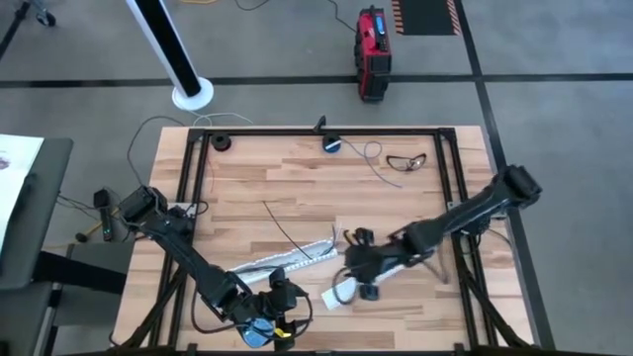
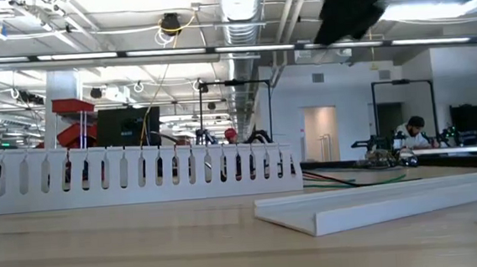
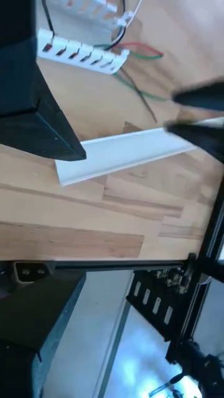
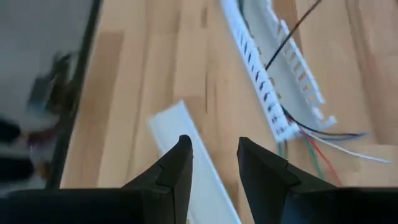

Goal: Ziptie cables
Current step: Close the white cable duct

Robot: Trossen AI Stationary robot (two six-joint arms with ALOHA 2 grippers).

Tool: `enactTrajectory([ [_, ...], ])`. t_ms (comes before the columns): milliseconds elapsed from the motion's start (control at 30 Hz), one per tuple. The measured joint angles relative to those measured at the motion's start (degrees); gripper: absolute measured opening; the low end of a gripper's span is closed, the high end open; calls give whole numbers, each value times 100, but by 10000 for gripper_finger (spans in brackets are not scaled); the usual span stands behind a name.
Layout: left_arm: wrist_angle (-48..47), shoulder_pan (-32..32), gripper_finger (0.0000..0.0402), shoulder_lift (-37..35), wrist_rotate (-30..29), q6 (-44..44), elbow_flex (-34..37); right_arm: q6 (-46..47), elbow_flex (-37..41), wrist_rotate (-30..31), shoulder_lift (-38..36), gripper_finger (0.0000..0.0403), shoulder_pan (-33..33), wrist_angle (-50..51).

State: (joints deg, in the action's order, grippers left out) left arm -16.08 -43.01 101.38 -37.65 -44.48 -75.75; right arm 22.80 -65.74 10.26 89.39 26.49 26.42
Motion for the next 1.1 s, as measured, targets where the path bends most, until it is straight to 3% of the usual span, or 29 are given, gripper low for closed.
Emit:
enactTrajectory([
  [167,-214,-35,295,-1,-52,-44,-1,-738,94,-252,-261,125,163,1605],
  [400,-756,-30,295,0,-57,-535,-2,-1477,80,-1128,211,161,438,1798],
  [600,-1217,-26,295,-1,-194,-672,-2,-1651,80,-771,934,178,718,1470],
  [767,-1330,-14,295,0,-199,-744,-2,-1635,80,-801,1342,163,953,1130],
  [933,-1324,-13,295,-1,-227,-780,-2,-1490,80,-271,1641,145,1092,1132],
  [1100,-1316,-14,295,-1,-223,-909,-2,-1468,58,-380,1879,139,1000,1055],
])
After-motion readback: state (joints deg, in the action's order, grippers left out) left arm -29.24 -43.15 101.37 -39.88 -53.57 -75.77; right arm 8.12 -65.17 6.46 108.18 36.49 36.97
